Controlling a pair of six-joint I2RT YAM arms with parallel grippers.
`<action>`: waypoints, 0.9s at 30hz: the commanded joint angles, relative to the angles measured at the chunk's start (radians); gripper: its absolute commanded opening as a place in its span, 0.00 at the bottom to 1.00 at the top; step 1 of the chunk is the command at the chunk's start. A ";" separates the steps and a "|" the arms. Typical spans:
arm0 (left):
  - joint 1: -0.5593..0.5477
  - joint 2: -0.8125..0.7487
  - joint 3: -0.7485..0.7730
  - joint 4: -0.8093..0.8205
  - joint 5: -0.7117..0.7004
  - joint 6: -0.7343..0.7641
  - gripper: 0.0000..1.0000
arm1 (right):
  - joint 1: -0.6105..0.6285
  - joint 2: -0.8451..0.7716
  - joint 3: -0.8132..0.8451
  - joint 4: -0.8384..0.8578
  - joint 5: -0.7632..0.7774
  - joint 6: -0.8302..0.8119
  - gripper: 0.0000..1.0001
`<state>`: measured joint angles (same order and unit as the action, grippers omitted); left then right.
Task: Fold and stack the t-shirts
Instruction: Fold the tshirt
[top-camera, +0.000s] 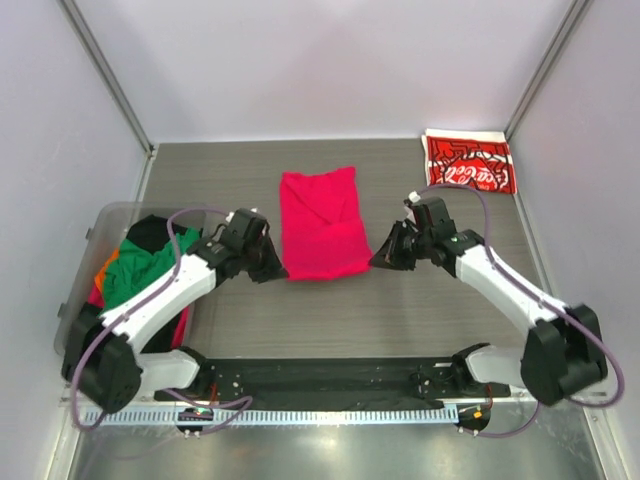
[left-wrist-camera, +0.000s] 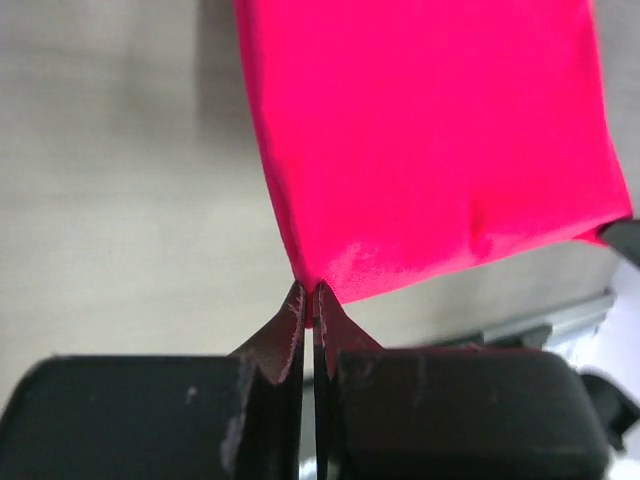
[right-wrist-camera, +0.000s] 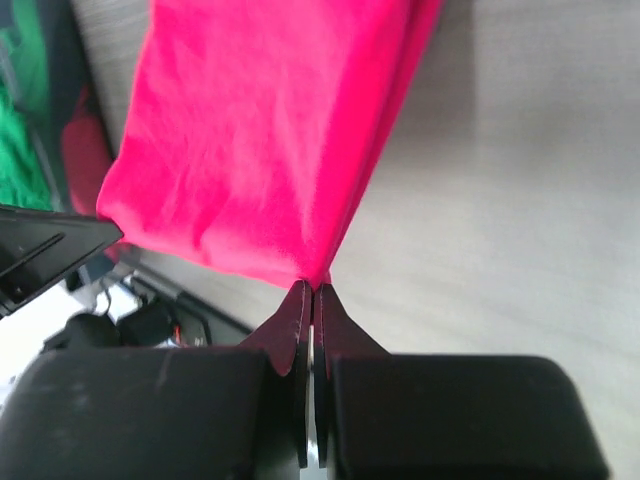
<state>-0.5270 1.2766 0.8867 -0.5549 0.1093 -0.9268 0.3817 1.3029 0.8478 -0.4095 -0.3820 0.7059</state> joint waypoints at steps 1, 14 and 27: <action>-0.047 -0.123 0.058 -0.207 -0.052 -0.063 0.00 | 0.016 -0.138 0.008 -0.204 0.026 -0.014 0.01; -0.065 -0.208 0.225 -0.416 -0.171 -0.034 0.00 | 0.028 -0.185 0.270 -0.434 0.141 -0.034 0.01; 0.031 0.133 0.488 -0.358 -0.123 0.083 0.00 | -0.032 0.155 0.539 -0.430 0.227 -0.167 0.01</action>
<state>-0.5262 1.3724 1.3155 -0.9157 -0.0063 -0.9028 0.3782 1.4090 1.3006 -0.8421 -0.2096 0.6056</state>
